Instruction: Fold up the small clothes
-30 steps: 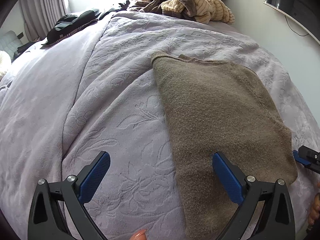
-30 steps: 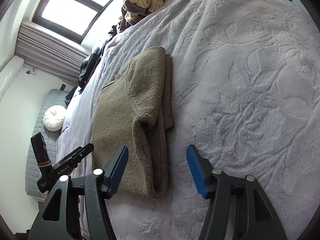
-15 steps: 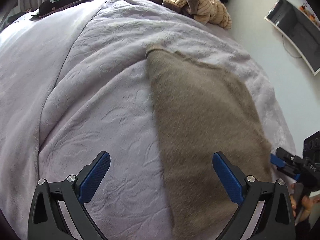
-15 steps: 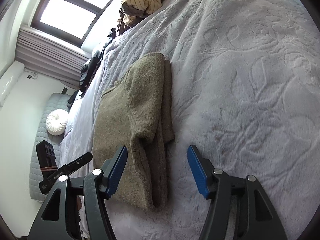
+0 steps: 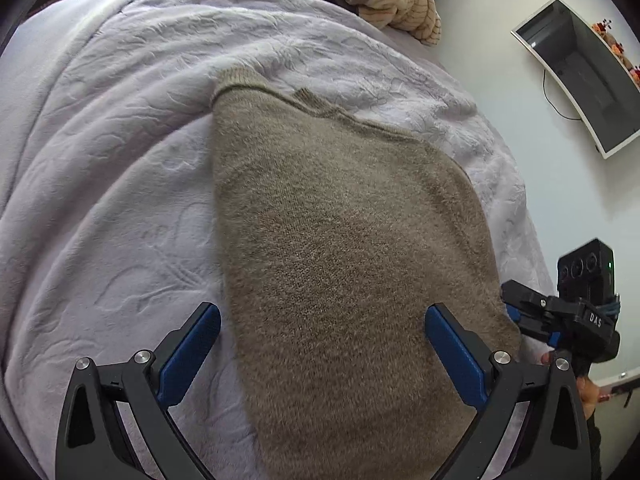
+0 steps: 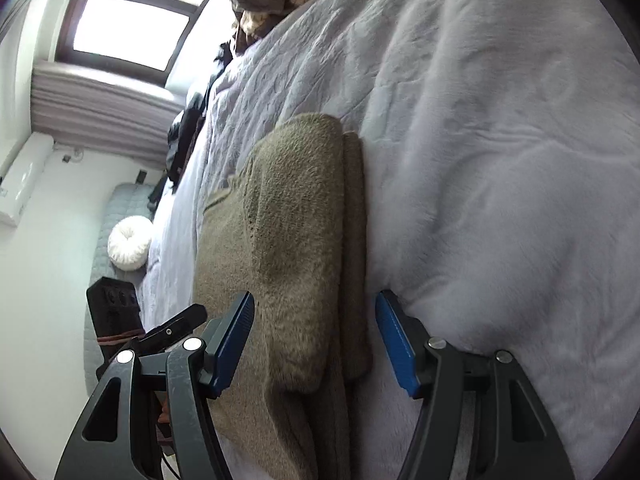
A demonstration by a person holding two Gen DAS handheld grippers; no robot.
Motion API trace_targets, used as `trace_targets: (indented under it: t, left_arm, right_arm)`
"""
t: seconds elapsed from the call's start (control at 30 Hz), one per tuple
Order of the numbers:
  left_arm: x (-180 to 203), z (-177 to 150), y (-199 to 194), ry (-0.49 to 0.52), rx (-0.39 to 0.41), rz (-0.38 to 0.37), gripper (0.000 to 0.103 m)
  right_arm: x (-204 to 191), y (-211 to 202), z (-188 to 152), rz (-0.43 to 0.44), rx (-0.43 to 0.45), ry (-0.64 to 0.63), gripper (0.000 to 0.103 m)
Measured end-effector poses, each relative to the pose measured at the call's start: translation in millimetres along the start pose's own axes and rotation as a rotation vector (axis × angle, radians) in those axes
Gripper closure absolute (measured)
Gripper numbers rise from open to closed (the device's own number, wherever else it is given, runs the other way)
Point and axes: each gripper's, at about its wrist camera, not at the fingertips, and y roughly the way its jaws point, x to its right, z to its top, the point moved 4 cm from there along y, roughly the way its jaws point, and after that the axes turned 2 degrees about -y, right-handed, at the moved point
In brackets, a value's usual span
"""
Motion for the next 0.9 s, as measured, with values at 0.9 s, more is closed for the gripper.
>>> trace_targets:
  t: [0.9]
  left_arm:
    - [15, 4, 10, 0.08, 0.011, -0.049, 0.037]
  right_arm:
    - [-41, 55, 9, 0.103, -0.129, -0.114, 0.068]
